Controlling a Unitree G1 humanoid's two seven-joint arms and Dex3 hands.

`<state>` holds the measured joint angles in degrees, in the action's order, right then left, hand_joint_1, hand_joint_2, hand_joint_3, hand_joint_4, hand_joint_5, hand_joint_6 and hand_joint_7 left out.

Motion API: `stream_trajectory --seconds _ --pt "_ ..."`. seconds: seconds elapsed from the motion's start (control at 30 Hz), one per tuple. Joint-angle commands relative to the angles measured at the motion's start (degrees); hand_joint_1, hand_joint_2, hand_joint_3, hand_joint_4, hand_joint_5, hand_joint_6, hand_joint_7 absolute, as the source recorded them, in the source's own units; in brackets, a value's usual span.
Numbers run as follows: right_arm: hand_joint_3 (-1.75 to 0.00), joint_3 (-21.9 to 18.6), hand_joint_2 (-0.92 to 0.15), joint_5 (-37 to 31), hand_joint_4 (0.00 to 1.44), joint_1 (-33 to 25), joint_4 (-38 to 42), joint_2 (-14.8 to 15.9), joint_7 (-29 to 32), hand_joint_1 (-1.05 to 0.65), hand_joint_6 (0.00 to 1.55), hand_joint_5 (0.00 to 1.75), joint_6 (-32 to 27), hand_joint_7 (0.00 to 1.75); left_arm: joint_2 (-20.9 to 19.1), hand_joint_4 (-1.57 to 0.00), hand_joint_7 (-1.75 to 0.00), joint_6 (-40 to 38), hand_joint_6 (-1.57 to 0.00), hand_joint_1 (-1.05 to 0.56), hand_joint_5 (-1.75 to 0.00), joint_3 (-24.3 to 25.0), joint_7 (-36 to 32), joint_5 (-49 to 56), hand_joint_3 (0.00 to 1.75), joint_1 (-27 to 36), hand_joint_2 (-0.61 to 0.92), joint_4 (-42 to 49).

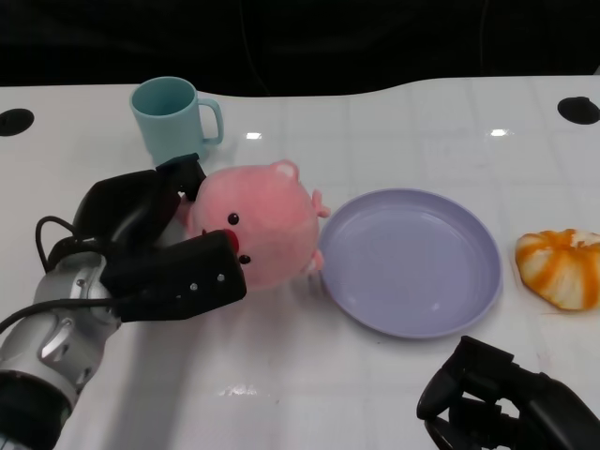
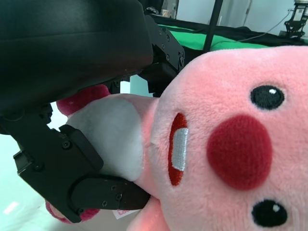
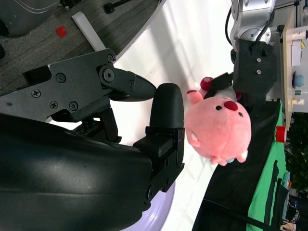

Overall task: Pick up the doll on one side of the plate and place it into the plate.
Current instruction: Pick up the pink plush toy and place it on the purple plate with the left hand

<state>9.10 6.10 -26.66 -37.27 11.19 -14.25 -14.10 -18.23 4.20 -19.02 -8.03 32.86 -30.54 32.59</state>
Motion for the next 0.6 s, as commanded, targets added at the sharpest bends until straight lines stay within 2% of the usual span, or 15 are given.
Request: stream_trajectory --seconds 0.03,0.17,0.4,0.47,0.53,0.6 --pt "-0.68 0.2 -0.83 -0.4 0.66 -0.1 -0.4 0.2 0.3 -0.22 0.44 1.75 0.6 1.69 -1.1 -0.92 -1.75 -1.5 -0.73 -0.14 -1.75 1.4 1.7 -0.4 1.00 0.3 0.49 -3.4" --pt "-0.68 0.4 -0.83 -0.8 0.66 0.1 -0.1 0.2 0.2 -0.22 0.44 1.75 1.0 1.69 -0.4 -0.92 -1.75 -2.0 -0.72 -0.16 -1.75 1.4 3.6 -0.2 1.00 -0.3 0.48 -6.7" --pt "-0.69 0.8 -0.82 -0.9 0.66 0.8 0.4 -0.3 0.3 -0.22 0.44 1.75 0.3 1.70 3.6 -0.94 -1.75 -1.5 -0.77 -0.15 -1.75 0.1 4.0 0.2 1.31 -4.3 0.36 -6.0" --pt "-0.69 0.9 -0.82 -1.0 0.67 0.8 0.2 -0.3 0.4 -0.22 0.44 1.75 0.1 1.70 4.6 -0.94 -1.75 -1.3 -0.77 -0.16 -1.75 -0.4 4.3 0.5 1.32 -5.5 0.34 -5.2" --pt "-0.70 1.1 -0.82 -1.2 0.67 0.8 0.2 -0.3 0.4 -0.22 0.44 1.75 0.4 1.70 5.9 -0.92 -1.75 -1.9 -0.75 -0.17 -1.75 -1.1 5.1 0.5 1.18 -6.9 0.39 -4.4" --pt "-0.70 1.2 -0.82 -1.1 0.67 0.7 0.2 -0.3 0.4 -0.22 0.44 1.75 0.6 1.70 7.1 -0.92 -1.69 -2.2 -0.77 -0.18 -1.75 -1.8 5.5 0.5 1.15 -8.3 0.39 -3.3"
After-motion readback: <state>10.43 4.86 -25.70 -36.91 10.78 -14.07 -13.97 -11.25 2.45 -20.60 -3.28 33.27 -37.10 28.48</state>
